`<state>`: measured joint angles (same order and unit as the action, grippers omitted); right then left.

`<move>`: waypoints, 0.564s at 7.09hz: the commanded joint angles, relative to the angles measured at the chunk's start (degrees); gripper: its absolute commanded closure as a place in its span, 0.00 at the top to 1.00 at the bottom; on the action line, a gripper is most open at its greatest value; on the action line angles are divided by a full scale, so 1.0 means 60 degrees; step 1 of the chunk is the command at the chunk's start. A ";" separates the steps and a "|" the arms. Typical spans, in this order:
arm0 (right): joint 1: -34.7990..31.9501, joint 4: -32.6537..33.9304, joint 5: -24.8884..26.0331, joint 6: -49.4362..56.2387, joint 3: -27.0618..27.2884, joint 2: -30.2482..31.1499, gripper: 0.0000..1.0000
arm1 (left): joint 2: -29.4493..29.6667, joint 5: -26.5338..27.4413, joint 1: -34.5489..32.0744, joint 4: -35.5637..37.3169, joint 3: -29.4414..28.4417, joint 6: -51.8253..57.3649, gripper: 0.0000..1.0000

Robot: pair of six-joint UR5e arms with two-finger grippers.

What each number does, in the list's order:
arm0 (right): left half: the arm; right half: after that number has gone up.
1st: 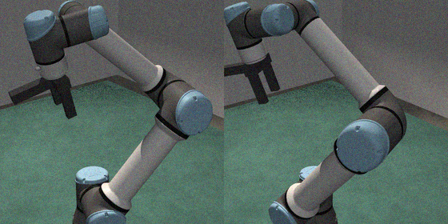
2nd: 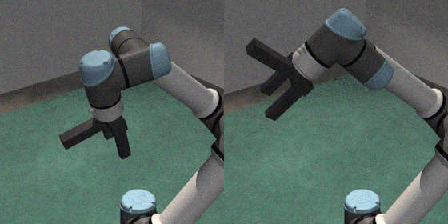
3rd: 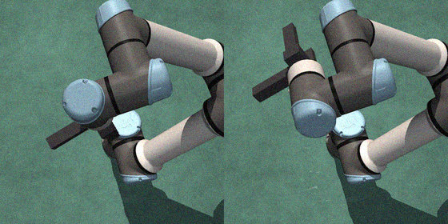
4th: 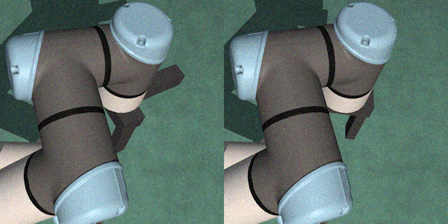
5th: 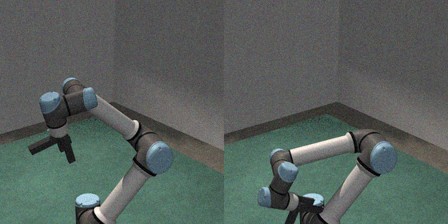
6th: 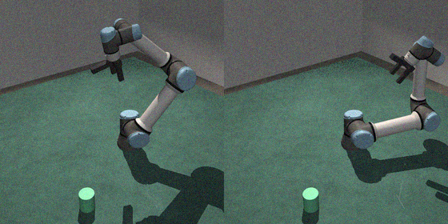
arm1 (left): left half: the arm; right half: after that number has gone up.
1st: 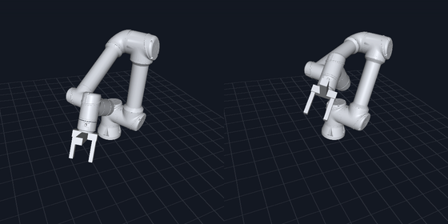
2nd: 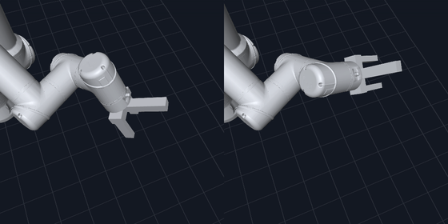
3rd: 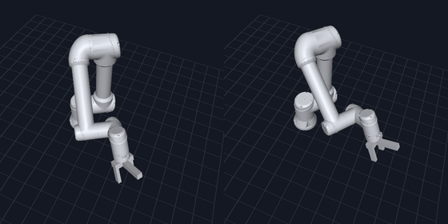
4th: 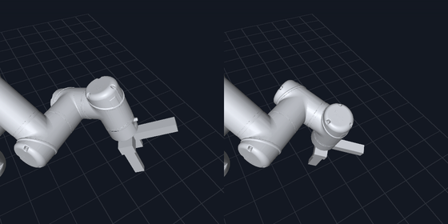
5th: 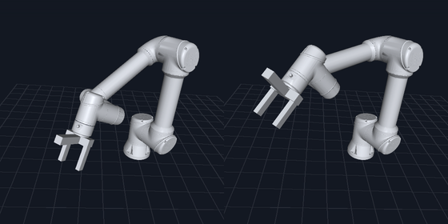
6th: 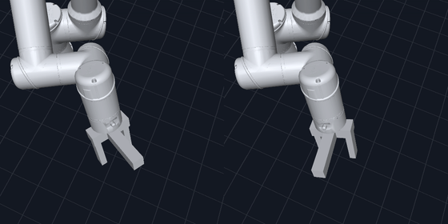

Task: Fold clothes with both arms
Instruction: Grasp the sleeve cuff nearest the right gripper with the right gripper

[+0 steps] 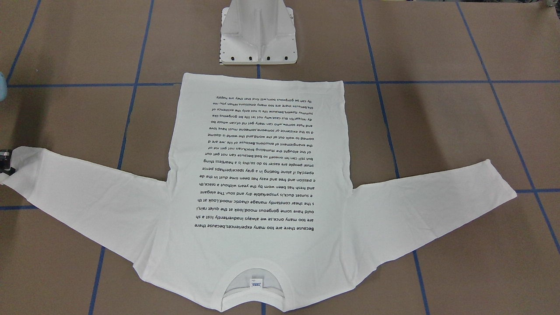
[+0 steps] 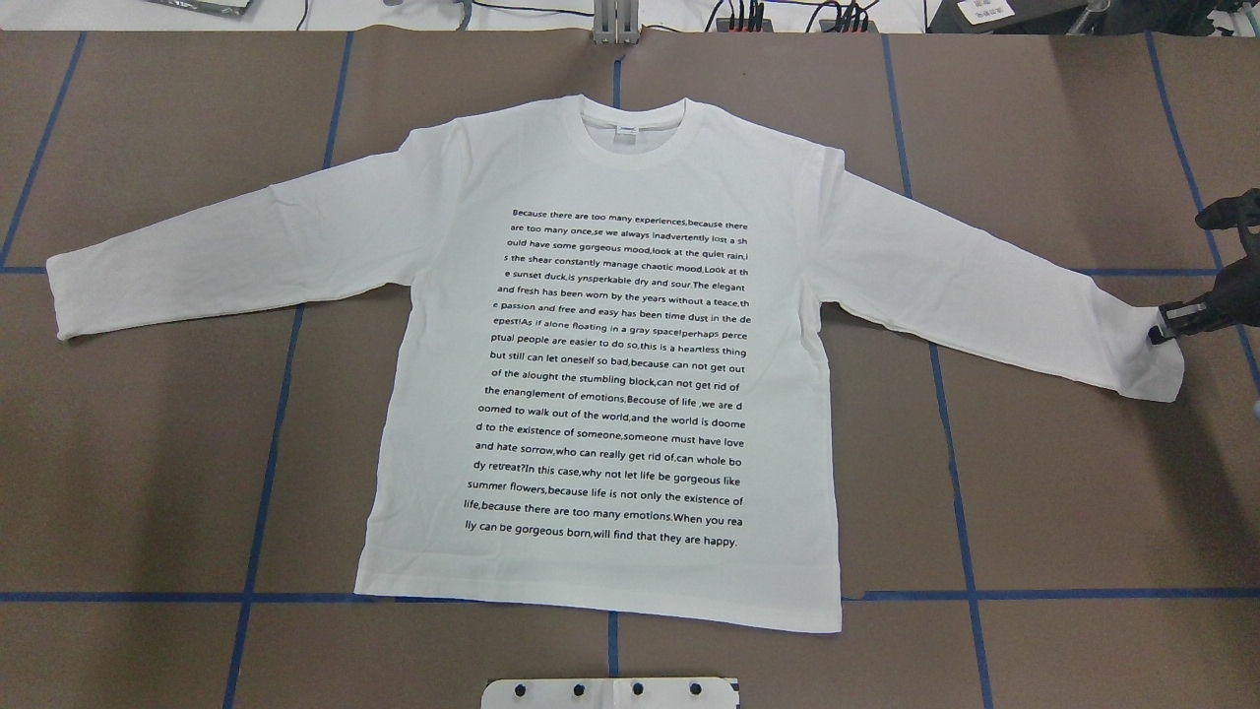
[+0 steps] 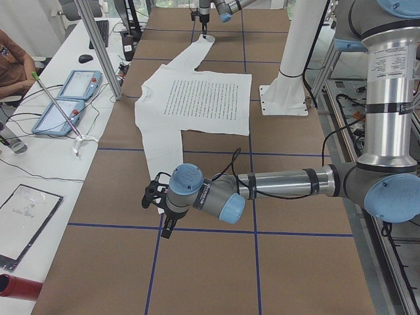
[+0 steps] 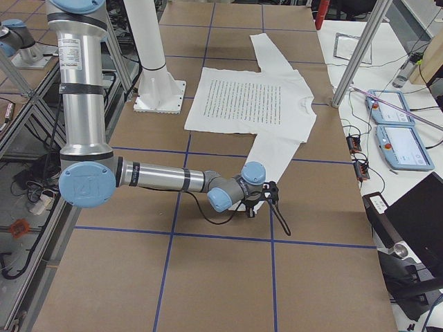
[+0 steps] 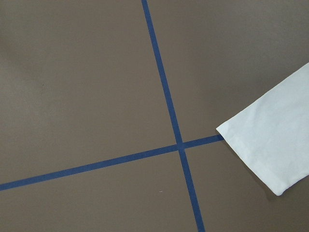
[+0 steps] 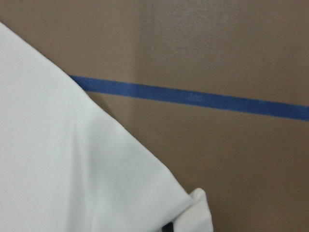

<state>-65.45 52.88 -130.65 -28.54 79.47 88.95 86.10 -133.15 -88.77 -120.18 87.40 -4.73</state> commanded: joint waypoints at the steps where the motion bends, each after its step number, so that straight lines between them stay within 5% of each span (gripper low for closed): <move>1: -0.0166 0.0267 -0.0254 -0.0003 0.1307 0.0101 0.00 | 0.0006 0.0000 0.0000 0.0005 -0.0036 -0.0017 0.99; 4: -0.0211 0.2500 -0.1763 -0.0657 0.3667 -0.0815 0.00 | 0.0050 0.0000 0.0000 -0.0010 -0.0211 -0.0003 0.99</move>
<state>-66.71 61.49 -138.49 -29.71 95.79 87.00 86.32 -133.15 -88.77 -120.20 86.51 -4.75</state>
